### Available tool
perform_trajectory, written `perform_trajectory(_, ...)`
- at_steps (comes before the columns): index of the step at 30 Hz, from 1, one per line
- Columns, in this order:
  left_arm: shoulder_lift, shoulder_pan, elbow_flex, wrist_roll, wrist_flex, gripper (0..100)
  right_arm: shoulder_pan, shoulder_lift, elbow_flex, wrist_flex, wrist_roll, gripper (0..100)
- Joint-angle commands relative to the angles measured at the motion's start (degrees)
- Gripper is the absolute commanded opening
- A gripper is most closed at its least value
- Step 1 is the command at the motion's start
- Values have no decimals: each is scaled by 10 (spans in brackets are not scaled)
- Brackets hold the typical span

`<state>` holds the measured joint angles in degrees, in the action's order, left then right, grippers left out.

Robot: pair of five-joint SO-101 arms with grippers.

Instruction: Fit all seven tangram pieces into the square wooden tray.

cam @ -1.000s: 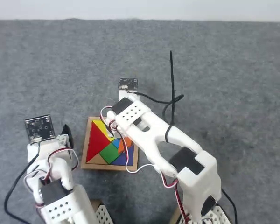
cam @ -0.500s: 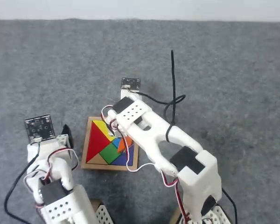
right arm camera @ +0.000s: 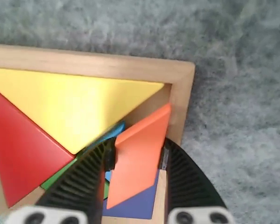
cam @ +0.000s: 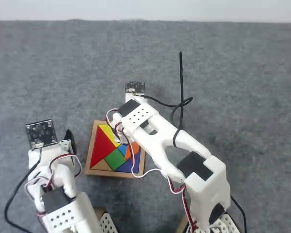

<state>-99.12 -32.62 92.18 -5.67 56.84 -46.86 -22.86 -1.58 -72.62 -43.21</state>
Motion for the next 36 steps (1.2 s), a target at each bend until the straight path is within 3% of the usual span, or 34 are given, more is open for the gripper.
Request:
perform_trajectory(1,-6,-2,-3,-2,-14,224,13,1,13,-15,11,51)
perform_trajectory(6,-6,-2,-3,-2,-14,224,13,1,13,-16,11,66)
perform_trajectory(13,-6,-2,-3,-2,-13,224,9,1,13,-17,11,250)
perform_trajectory(16,-6,-1,-3,-2,-13,224,9,2,19,-18,11,263)
perform_trajectory(22,-6,-1,-3,-2,-13,224,9,1,83,-100,13,263)
perform_trajectory(26,-6,-1,-3,-2,-13,224,10,1,127,-164,72,258)
perform_trajectory(31,-6,-1,-3,-2,-13,224,11,1,150,-189,182,95)
perform_trajectory(36,-6,-2,-3,-2,-12,224,14,-4,148,-190,194,65)
